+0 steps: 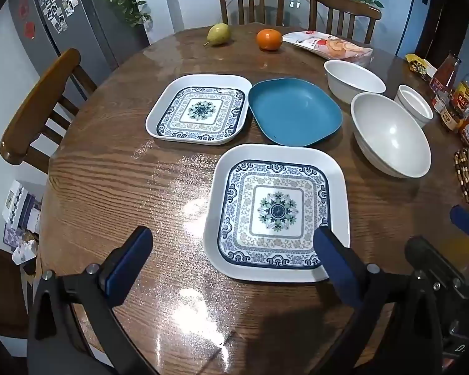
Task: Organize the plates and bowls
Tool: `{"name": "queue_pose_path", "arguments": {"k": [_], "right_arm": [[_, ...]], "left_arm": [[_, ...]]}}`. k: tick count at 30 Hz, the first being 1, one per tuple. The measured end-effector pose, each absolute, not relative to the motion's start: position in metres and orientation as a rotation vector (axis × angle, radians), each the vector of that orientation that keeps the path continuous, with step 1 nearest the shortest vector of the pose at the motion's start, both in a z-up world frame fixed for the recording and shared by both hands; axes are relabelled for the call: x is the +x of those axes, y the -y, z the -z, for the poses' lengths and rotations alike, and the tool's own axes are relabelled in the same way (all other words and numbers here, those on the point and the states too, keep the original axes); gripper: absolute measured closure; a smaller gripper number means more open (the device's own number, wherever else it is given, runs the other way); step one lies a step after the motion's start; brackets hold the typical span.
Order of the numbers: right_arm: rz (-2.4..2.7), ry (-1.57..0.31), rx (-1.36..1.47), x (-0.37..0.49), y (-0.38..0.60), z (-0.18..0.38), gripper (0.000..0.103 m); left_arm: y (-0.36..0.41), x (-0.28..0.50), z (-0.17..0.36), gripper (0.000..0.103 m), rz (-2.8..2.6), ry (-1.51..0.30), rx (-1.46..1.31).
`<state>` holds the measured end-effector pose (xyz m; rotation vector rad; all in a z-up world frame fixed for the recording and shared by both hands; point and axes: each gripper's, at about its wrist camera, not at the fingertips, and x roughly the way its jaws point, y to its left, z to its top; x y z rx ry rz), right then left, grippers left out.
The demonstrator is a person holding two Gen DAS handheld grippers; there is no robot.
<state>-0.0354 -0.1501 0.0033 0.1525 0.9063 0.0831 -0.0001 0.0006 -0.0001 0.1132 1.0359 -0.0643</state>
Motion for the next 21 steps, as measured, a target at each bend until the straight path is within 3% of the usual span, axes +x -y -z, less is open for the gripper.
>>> {"name": "queue_pose_path", "arguments": {"k": [21], "right_arm": [[-0.105,-0.917,0.134,-0.0270,0.1434,-0.0005,0.000]], "left_arm": [[-0.0004,0.0069,0.0019,0.001,0.064,-1.034,0.122]]}}
